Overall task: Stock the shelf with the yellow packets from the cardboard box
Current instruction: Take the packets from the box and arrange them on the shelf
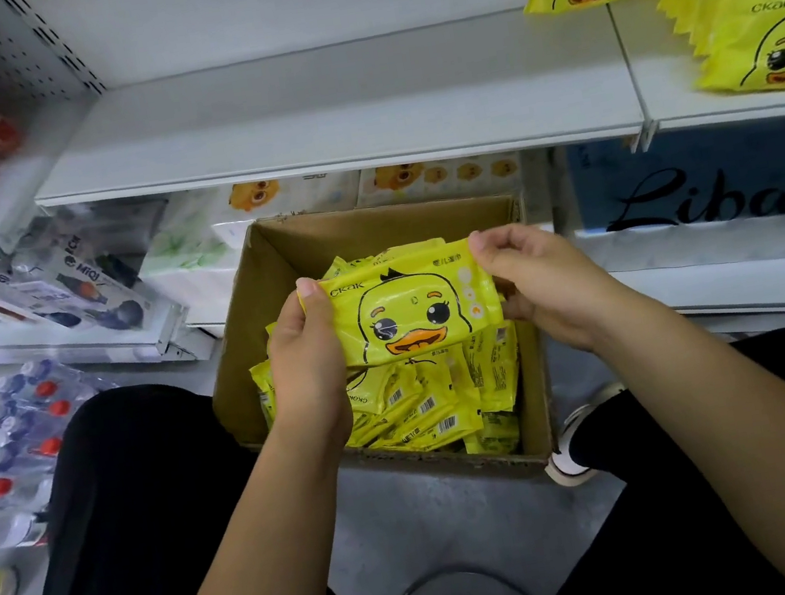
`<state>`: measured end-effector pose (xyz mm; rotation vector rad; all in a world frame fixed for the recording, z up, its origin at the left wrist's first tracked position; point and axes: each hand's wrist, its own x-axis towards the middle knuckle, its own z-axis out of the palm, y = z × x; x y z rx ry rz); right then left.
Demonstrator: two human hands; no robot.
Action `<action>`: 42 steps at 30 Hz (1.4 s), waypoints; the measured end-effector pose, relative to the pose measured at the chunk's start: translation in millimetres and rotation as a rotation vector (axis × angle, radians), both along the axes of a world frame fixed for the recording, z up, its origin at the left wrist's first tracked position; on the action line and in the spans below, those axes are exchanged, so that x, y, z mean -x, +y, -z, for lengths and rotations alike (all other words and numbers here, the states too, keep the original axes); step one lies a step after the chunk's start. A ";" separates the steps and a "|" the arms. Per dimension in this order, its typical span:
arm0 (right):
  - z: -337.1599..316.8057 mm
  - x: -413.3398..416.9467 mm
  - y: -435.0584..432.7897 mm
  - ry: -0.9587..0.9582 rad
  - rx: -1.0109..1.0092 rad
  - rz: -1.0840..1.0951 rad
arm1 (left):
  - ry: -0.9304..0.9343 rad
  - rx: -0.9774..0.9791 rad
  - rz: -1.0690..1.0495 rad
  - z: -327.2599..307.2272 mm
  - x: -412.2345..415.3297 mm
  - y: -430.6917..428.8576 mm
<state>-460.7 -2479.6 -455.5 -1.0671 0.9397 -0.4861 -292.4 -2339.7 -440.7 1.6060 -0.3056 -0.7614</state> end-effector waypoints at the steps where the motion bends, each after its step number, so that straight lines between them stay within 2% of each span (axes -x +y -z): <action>1: 0.6 0.6 1.0 -0.014 -0.066 -0.044 | 0.017 0.001 -0.033 0.8 -1.6 -1.1; 4: 1.7 -0.3 5.2 0.001 0.008 -0.061 | 0.064 -0.016 -0.077 5.2 -3.4 -2.6; 12: 1.5 -1.1 -2.5 -0.046 0.141 0.323 | 0.142 -0.075 0.036 17.8 32.7 -3.6; 15: -1.5 2.8 -5.1 -0.005 0.276 0.358 | 0.020 -0.074 0.044 7.7 43.7 -13.8; 19: -1.5 8.9 -8.8 0.127 0.612 0.295 | -0.158 -0.054 0.023 4.9 37.8 -20.5; 21: -4.7 10.2 -10.9 0.102 0.667 0.293 | -0.228 -0.049 0.025 4.7 32.7 -22.6; 24: -9.1 11.5 -13.8 0.032 0.697 0.315 | -0.237 -0.009 0.050 1.5 30.5 -27.5; 27: -11.5 15.1 -17.5 0.012 0.664 0.334 | -0.257 -0.004 0.039 -2.3 32.8 -34.7; 29: -12.1 20.5 -25.5 0.030 0.564 0.325 | -0.236 -0.001 0.033 -5.7 32.5 -39.9; 32: -11.2 28.8 -37.3 0.075 0.197 0.215 | -0.143 0.009 0.005 -8.5 29.7 -51.8; 34: -11.1 28.9 -38.8 0.008 -0.002 0.077 | -0.092 0.027 0.021 -10.2 30.7 -61.1; 35: -10.6 27.1 -38.5 -0.048 -0.039 0.040 | -0.079 0.043 0.036 -11.0 32.4 -66.6; 37: -15.3 22.6 -36.7 -0.117 -0.011 0.067 | -0.036 0.092 0.054 -10.3 34.9 -78.7; 42: -9.6 24.6 -52.1 -0.066 0.140 0.248 | 0.057 0.111 0.213 -12.5 44.6 -106.2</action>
